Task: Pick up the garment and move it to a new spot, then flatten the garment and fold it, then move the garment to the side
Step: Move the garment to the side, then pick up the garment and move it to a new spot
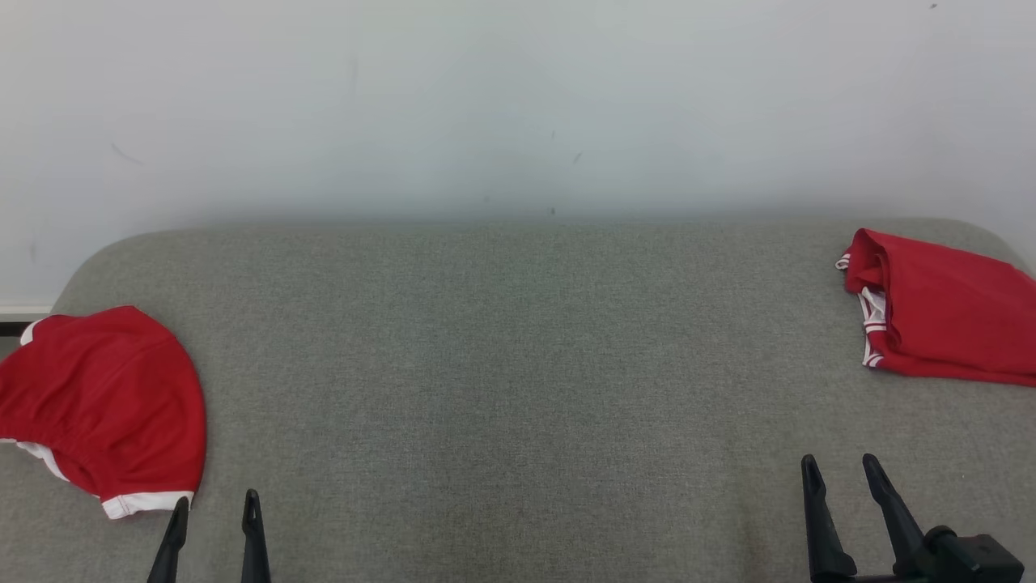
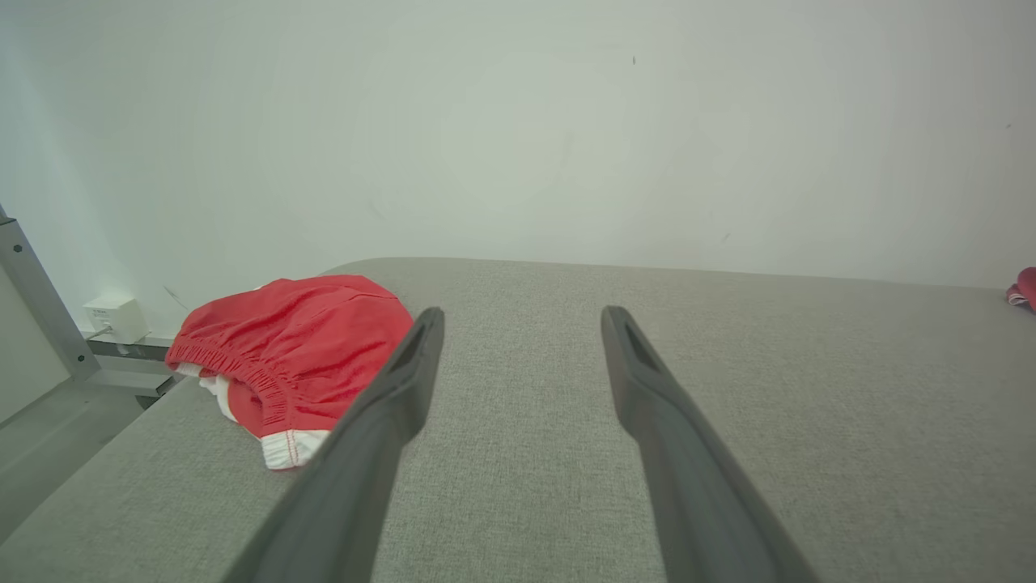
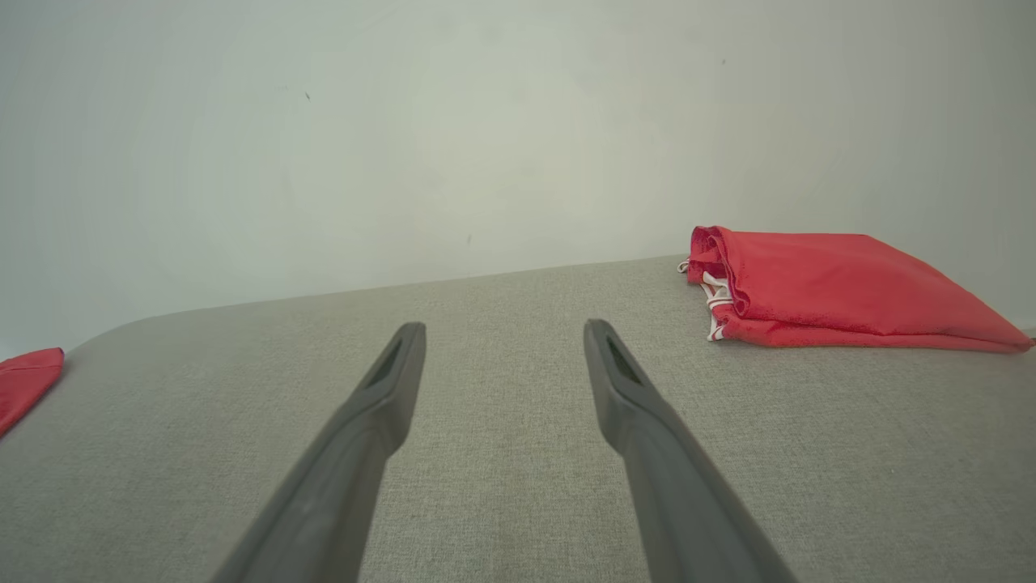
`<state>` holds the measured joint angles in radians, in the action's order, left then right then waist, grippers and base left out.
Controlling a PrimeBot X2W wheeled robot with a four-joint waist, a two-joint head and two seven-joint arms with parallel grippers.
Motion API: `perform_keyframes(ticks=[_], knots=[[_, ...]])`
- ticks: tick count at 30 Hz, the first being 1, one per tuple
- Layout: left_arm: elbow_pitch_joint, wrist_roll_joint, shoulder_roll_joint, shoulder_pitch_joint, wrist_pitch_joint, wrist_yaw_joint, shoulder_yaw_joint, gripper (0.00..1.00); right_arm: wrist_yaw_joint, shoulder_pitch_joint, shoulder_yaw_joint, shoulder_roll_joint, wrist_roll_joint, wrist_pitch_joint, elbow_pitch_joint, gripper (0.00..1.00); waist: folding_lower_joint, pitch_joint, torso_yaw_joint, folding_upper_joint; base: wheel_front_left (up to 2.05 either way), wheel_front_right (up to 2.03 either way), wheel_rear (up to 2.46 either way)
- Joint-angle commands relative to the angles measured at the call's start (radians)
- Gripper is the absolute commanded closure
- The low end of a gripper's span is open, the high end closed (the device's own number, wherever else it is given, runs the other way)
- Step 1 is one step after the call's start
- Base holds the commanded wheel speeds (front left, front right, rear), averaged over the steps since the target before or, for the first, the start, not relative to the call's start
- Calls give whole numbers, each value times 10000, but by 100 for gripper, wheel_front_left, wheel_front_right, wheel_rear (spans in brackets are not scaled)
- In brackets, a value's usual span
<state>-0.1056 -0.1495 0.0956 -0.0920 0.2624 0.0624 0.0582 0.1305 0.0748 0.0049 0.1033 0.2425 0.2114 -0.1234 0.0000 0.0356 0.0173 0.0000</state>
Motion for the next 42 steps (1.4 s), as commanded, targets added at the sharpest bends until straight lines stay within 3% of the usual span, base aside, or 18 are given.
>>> perform_keyframes(ticks=[1,30,42], knots=[[-42,102,-34,-53,33,33,-14,0,4,126,-41,-48,-58,59,18,0,0,21,20,0,0,0,0],[-892,185,76,288,33,221,-50,0,4,422,-124,-298,-119,135,-357,0,0,69,291,0,0,0,0],[-1012,158,202,559,34,142,33,0,4,463,-26,-432,2,199,-519,0,0,-84,2135,0,0,0,0]])
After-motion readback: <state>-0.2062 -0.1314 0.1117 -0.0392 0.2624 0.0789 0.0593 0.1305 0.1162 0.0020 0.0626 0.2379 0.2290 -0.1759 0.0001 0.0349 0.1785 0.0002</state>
